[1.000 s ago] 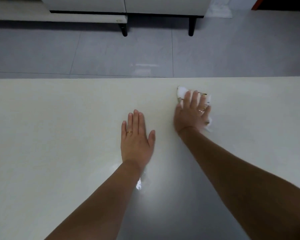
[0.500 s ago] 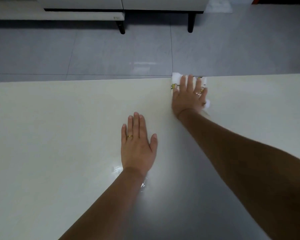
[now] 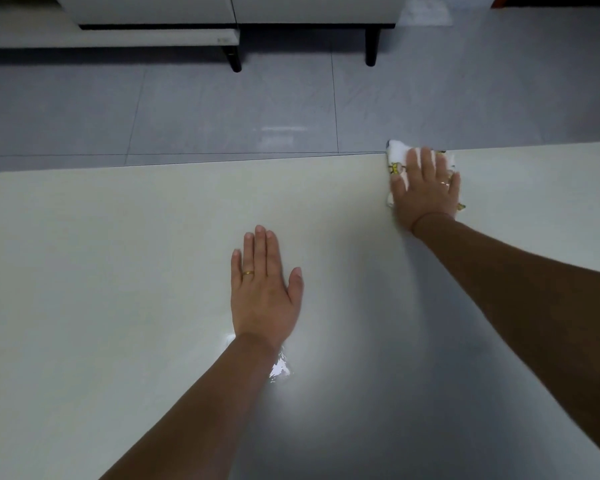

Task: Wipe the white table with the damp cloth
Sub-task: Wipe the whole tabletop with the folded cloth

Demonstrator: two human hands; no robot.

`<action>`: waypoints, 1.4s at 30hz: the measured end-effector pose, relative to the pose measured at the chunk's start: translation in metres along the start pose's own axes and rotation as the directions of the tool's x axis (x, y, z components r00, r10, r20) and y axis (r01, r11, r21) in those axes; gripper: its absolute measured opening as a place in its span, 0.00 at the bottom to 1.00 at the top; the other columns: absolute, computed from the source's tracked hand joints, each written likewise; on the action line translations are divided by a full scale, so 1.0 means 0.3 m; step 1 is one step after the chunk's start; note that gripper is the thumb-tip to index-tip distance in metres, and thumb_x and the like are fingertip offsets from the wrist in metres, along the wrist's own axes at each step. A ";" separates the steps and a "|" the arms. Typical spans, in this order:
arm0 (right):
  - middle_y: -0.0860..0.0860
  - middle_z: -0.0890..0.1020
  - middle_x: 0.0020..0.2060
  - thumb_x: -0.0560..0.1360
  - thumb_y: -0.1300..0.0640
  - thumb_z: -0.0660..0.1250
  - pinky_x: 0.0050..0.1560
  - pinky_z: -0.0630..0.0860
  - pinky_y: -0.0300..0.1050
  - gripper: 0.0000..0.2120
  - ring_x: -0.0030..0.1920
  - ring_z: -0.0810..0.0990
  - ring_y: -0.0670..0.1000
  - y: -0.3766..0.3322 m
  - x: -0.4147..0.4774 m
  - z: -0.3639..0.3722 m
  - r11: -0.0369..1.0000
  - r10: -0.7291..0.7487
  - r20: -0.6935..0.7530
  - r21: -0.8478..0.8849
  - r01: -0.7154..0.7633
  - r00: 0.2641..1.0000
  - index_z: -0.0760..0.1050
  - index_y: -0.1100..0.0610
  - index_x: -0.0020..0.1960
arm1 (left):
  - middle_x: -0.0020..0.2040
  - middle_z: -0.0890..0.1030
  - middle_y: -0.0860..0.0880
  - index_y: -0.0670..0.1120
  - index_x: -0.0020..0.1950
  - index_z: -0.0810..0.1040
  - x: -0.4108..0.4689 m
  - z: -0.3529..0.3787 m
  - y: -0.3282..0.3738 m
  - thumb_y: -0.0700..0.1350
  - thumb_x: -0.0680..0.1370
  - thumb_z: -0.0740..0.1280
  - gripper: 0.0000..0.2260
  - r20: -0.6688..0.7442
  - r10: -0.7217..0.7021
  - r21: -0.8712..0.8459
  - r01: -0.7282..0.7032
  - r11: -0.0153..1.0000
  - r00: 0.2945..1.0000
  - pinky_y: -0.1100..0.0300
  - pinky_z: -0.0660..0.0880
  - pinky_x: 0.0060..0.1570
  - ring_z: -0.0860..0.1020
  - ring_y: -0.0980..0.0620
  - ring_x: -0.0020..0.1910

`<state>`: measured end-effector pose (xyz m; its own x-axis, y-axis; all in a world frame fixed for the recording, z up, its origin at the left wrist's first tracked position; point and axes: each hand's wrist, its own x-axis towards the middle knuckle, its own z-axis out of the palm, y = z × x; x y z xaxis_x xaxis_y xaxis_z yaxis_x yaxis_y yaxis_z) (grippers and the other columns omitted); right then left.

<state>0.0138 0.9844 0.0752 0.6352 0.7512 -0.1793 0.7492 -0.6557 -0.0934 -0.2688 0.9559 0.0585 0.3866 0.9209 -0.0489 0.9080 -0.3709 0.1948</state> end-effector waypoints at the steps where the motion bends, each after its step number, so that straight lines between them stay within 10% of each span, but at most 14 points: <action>1: 0.50 0.48 0.77 0.81 0.45 0.44 0.74 0.43 0.58 0.26 0.76 0.45 0.55 -0.042 -0.012 0.006 0.998 0.062 0.001 0.013 -0.062 0.998 0.47 0.51 0.77 | 0.79 0.45 0.46 0.43 0.77 0.44 -0.001 -0.002 0.001 0.58 0.79 0.41 0.31 -0.002 0.000 0.005 0.000 1.000 1.000 0.54 0.36 0.74 0.39 0.52 0.76; 9: 0.49 0.54 0.77 0.80 0.49 0.49 0.74 0.44 0.57 0.25 0.76 0.50 0.54 -0.142 -0.281 0.069 0.836 -0.547 0.023 -0.027 0.548 0.837 0.52 0.51 0.76 | 0.77 0.56 0.41 0.40 0.77 0.54 -0.135 -0.004 0.163 0.52 0.80 0.52 0.28 -0.064 0.027 -0.111 -0.034 0.993 0.998 0.51 0.45 0.75 0.50 0.46 0.77; 18: 0.49 0.50 0.77 0.81 0.50 0.49 0.73 0.42 0.57 0.25 0.77 0.46 0.54 0.092 -0.290 0.048 0.992 0.019 -0.023 0.124 -0.016 1.000 0.49 0.50 0.77 | 0.78 0.53 0.42 0.40 0.77 0.52 -0.268 0.049 0.257 0.54 0.80 0.51 0.30 0.053 0.096 -0.073 -0.092 0.993 0.994 0.49 0.49 0.74 0.49 0.46 0.77; 24: 0.49 0.53 0.77 0.78 0.46 0.43 0.74 0.44 0.55 0.27 0.77 0.48 0.54 0.073 -0.526 0.081 0.865 -0.501 0.079 -0.001 0.502 0.862 0.51 0.50 0.77 | 0.78 0.54 0.42 0.39 0.77 0.53 -0.272 0.048 0.256 0.55 0.80 0.49 0.29 0.061 0.093 -0.022 -0.092 0.996 0.994 0.49 0.47 0.74 0.48 0.46 0.77; 32: 0.49 0.50 0.77 0.81 0.49 0.47 0.74 0.41 0.56 0.25 0.77 0.44 0.54 0.283 -0.539 0.070 0.993 0.053 0.014 0.101 -0.054 0.998 0.48 0.50 0.77 | 0.78 0.50 0.41 0.39 0.77 0.48 -0.270 0.052 0.259 0.55 0.80 0.47 0.31 0.078 0.090 -0.007 -0.090 0.996 0.993 0.51 0.40 0.75 0.45 0.46 0.77; 38: 0.48 0.54 0.77 0.78 0.46 0.46 0.74 0.45 0.56 0.27 0.77 0.49 0.54 0.177 -0.821 0.120 0.914 -0.406 0.079 0.031 0.405 0.910 0.52 0.50 0.76 | 0.78 0.44 0.42 0.41 0.77 0.43 -0.300 0.021 0.262 0.56 0.81 0.48 0.31 0.085 0.097 -0.037 -0.094 0.995 0.992 0.55 0.32 0.73 0.40 0.47 0.77; 42: 0.49 0.52 0.77 0.77 0.45 0.38 0.74 0.44 0.54 0.28 0.77 0.48 0.52 0.410 -0.766 0.091 0.973 -0.229 0.051 -0.009 0.230 0.972 0.49 0.49 0.77 | 0.78 0.51 0.41 0.39 0.77 0.51 -0.463 -0.001 0.288 0.56 0.80 0.50 0.30 0.069 0.163 -0.123 -0.153 0.981 0.984 0.52 0.40 0.74 0.47 0.45 0.77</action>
<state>-0.0450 0.7290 0.0782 0.4364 0.8765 -0.2030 0.8767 -0.4650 -0.1230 -0.2442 0.7962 0.0825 0.5393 0.8379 -0.0840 0.8113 -0.4902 0.3186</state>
